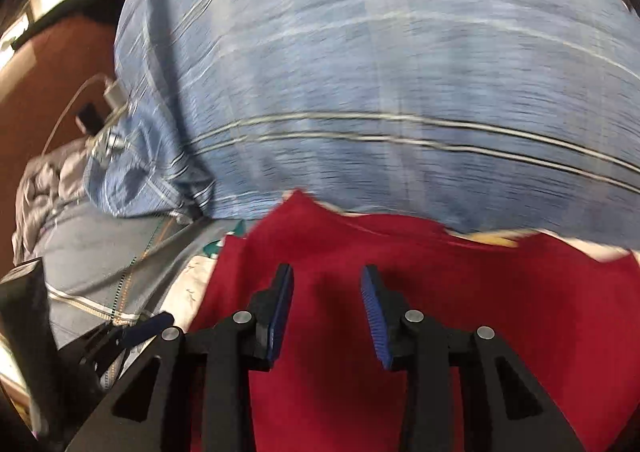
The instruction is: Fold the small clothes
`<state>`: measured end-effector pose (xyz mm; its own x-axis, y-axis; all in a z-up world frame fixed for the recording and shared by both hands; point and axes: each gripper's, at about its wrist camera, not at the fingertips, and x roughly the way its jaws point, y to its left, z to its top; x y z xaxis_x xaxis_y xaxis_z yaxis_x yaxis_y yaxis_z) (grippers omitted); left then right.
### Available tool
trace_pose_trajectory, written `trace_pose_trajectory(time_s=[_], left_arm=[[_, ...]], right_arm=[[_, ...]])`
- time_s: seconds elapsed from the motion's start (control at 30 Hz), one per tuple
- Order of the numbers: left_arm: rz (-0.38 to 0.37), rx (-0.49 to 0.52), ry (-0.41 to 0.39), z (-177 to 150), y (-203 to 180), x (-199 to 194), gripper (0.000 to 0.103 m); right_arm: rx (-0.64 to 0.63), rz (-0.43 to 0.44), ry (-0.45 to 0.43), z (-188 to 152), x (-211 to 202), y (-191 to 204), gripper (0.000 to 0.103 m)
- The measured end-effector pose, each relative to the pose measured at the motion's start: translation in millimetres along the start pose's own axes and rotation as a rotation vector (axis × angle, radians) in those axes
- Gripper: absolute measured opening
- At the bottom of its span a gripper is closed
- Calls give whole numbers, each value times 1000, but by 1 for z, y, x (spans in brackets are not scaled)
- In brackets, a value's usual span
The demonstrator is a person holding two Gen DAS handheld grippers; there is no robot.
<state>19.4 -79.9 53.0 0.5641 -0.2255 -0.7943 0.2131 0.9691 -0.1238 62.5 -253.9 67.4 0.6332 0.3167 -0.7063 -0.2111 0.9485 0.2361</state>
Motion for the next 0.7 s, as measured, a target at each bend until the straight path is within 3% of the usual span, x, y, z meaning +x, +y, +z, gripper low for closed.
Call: trace_pose_trajectory(time_s=[0.27, 0.7], left_arm=[[-19, -20, 18, 6, 12, -7, 75], [5, -36, -17, -1, 18, -31, 75]], right_arm=[[-37, -74, 90, 10, 84, 13, 37], [11, -18, 37, 4, 74, -1, 37]])
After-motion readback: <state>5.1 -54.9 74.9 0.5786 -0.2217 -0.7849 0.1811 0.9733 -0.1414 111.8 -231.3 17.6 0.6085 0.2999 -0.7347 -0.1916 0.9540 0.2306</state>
